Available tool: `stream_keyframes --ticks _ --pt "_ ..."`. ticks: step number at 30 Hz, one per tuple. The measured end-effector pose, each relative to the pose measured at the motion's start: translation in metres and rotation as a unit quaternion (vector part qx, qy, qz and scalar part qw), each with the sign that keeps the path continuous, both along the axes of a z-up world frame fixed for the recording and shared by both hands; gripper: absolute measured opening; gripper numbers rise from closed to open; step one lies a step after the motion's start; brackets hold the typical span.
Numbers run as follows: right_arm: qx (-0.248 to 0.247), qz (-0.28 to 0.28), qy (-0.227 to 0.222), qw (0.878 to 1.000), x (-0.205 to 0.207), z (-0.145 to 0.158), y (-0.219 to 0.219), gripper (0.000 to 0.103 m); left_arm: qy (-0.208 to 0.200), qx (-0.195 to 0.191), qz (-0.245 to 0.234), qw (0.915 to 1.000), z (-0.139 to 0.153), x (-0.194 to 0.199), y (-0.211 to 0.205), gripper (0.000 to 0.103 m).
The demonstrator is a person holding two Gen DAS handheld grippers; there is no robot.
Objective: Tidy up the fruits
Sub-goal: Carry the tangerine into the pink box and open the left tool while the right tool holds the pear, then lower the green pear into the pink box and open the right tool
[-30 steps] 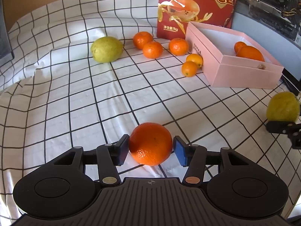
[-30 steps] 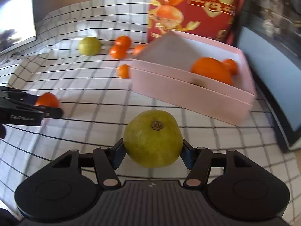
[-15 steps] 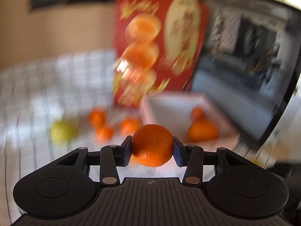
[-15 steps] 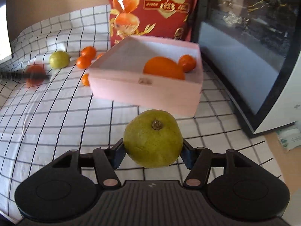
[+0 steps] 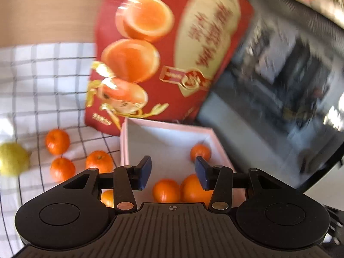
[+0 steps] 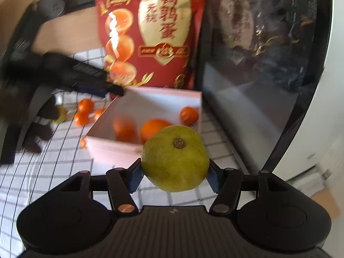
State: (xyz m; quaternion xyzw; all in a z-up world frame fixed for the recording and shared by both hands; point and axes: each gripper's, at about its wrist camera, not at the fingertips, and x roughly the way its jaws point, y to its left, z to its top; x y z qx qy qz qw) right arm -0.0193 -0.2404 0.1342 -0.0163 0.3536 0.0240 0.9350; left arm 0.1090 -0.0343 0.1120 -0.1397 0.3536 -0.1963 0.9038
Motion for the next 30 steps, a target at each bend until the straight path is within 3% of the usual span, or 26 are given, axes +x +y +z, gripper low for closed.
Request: stream_keyframes --ticks 4,9,12,16,22,26,30 --pt "-0.016 0.017 -0.005 1.000 0.045 0.023 -0.002 0.060 -0.010 0.002 0.023 0.9997 0.001 -0.040 0.026 0.049" --pt "-0.007 0.057 0.023 0.998 0.130 0.036 0.023 0.060 0.022 0.013 0.058 0.9980 -0.015 -0.088 0.059 0.049" --pt "0.008 0.072 0.064 0.995 0.181 0.021 0.043 0.060 0.034 0.017 0.092 0.9950 -0.022 -0.111 0.083 0.049" --pt "0.005 0.057 0.123 0.991 0.228 -0.022 0.066 0.060 0.051 0.033 0.144 0.9878 -0.028 -0.130 0.115 0.049" --pt "-0.012 0.026 0.183 0.983 0.258 -0.077 0.076 0.060 0.082 0.049 0.214 0.9720 -0.038 -0.141 0.152 0.049" --pt "-0.020 0.021 0.191 0.981 0.261 -0.084 0.079 0.060 0.090 0.055 0.208 0.9725 -0.042 -0.135 0.150 0.049" --pt "-0.020 0.036 0.172 0.984 0.256 -0.069 0.082 0.064 0.091 0.056 0.183 0.9772 -0.046 -0.128 0.139 0.049"
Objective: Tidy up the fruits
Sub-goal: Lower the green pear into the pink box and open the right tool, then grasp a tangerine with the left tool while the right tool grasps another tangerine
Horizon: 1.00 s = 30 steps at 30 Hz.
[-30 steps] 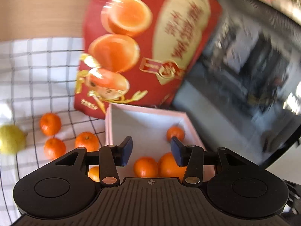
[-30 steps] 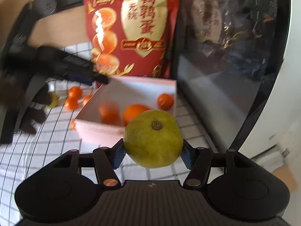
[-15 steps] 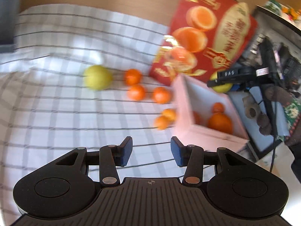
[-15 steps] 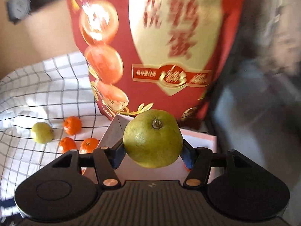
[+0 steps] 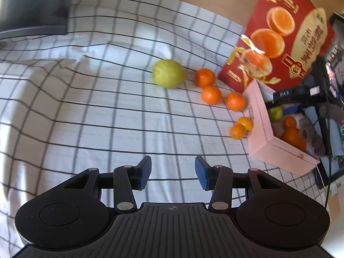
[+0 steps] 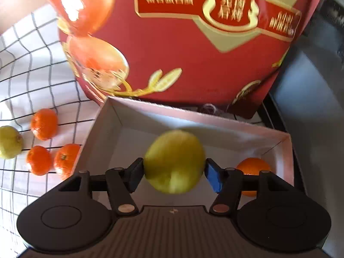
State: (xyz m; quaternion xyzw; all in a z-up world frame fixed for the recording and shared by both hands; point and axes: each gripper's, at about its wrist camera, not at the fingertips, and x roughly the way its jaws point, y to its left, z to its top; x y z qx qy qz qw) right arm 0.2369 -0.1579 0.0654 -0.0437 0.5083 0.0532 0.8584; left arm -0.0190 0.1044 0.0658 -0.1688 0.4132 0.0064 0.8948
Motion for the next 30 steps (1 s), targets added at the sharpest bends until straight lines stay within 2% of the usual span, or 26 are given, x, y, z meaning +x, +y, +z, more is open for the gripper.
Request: stream_keyframes --ticks 6,11,16,19,22,24,27,30 --pt "-0.001 0.040 -0.096 0.995 -0.070 0.040 0.003 0.075 0.006 0.003 -0.046 0.9989 -0.012 0.023 -0.023 0.049" --pt "-0.035 0.054 -0.172 0.983 -0.146 0.047 0.001 0.078 -0.004 -0.006 -0.101 0.9949 -0.016 0.052 -0.045 0.049" --pt "-0.026 0.065 -0.168 0.983 -0.188 0.043 -0.008 0.078 -0.014 -0.018 -0.119 0.9926 -0.014 0.089 -0.055 0.049" --pt "-0.020 0.061 -0.165 0.984 -0.213 0.037 -0.011 0.078 -0.031 0.004 -0.146 0.9887 -0.012 0.104 -0.065 0.049" --pt "-0.007 0.061 -0.148 0.987 -0.229 0.024 -0.012 0.078 -0.039 0.049 -0.192 0.9793 -0.015 0.114 -0.081 0.049" --pt "0.004 0.058 -0.136 0.989 -0.236 0.016 -0.012 0.078 -0.041 0.065 -0.217 0.9731 -0.018 0.117 -0.090 0.049" --pt "0.012 0.061 -0.126 0.990 -0.245 0.009 -0.009 0.078 -0.040 0.066 -0.239 0.9680 -0.023 0.119 -0.098 0.049" --pt "0.010 0.066 -0.123 0.990 -0.249 0.005 -0.004 0.078 -0.030 0.067 -0.243 0.9672 -0.029 0.121 -0.105 0.049"
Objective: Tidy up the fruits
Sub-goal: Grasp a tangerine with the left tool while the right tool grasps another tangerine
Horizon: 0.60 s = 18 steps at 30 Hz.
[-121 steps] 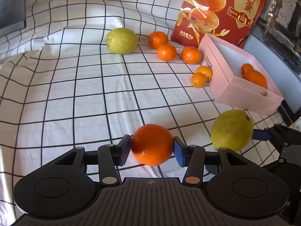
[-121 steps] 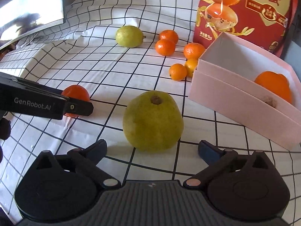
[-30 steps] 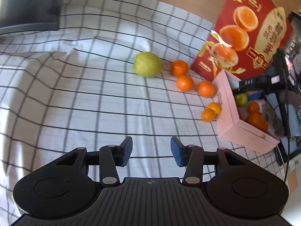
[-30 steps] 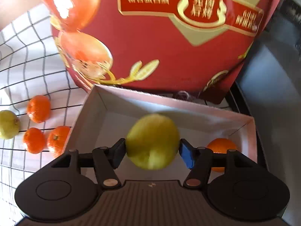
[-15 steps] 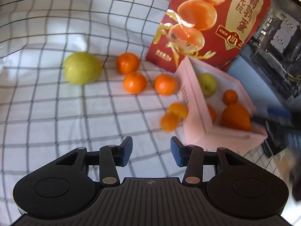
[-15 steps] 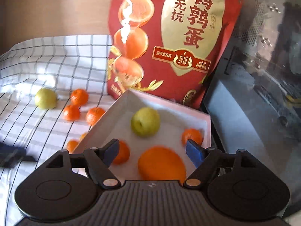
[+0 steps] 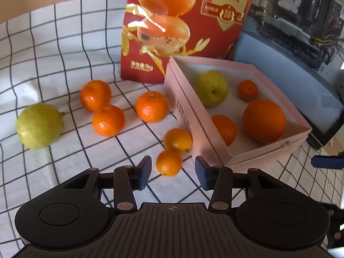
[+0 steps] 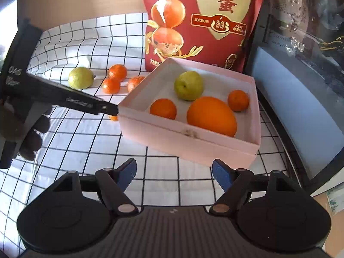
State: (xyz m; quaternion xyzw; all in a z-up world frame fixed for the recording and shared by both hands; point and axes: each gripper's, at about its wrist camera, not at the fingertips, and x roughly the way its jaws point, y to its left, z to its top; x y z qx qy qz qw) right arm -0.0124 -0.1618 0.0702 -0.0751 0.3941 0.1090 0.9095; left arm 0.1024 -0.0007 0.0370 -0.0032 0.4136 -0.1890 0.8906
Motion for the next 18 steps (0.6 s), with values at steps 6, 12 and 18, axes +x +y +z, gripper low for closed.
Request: stream_keyframes --ticks 6,12,18 --pt "0.000 0.009 0.016 1.000 -0.002 -0.008 0.005 0.078 0.005 0.013 0.011 0.9998 -0.010 0.007 -0.004 0.036" --pt "-0.002 0.030 0.003 1.000 0.008 0.002 0.013 0.078 0.011 0.006 0.038 0.9992 -0.007 -0.010 0.013 0.033" --pt "0.006 0.078 -0.037 0.996 0.052 0.033 0.030 0.078 0.020 -0.024 0.106 0.9939 0.001 -0.055 0.058 0.033"
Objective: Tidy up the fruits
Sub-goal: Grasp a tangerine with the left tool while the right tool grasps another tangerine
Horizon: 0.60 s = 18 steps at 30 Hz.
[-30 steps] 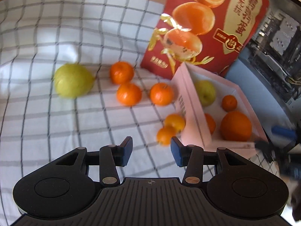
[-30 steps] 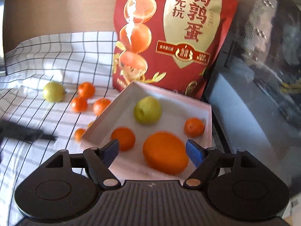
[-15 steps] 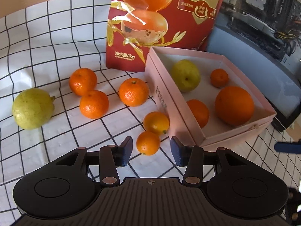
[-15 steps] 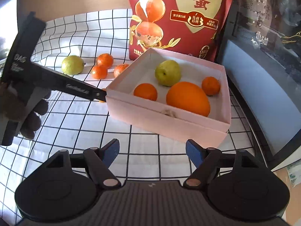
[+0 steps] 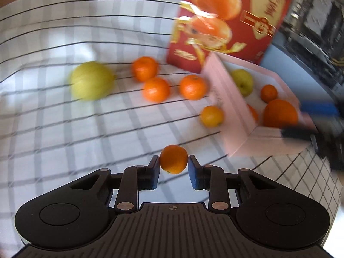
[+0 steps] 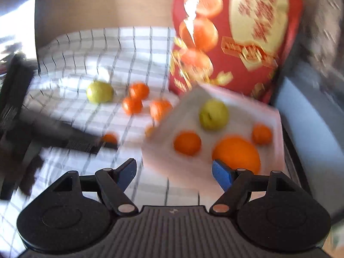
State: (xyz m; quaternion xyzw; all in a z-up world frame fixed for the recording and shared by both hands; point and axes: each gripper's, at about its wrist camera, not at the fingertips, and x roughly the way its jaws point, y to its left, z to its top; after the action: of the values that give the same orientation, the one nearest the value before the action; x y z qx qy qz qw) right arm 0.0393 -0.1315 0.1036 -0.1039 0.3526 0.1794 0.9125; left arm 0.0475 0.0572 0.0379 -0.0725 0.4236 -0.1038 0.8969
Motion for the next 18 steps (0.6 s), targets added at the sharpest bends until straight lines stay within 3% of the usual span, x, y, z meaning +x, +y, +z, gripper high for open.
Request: stream_keyframes --ticks 5,9,14,18 --pt "0.006 0.049 0.004 0.999 0.060 0.008 0.044 0.077 0.002 0.006 0.073 0.9973 0.004 -0.033 0.032 0.033" --pt "0.018 0.049 0.053 0.997 0.105 -0.012 0.087 0.065 0.018 0.010 0.121 0.9925 0.000 -0.048 0.048 0.033" --pt "-0.082 0.058 0.037 0.994 0.128 -0.050 0.143 0.065 0.030 0.002 0.143 0.9893 -0.001 -0.063 0.061 0.033" --pt "-0.104 0.050 0.046 0.992 0.142 -0.068 0.153 0.064 0.034 -0.008 0.147 0.9886 0.000 -0.072 0.068 0.033"
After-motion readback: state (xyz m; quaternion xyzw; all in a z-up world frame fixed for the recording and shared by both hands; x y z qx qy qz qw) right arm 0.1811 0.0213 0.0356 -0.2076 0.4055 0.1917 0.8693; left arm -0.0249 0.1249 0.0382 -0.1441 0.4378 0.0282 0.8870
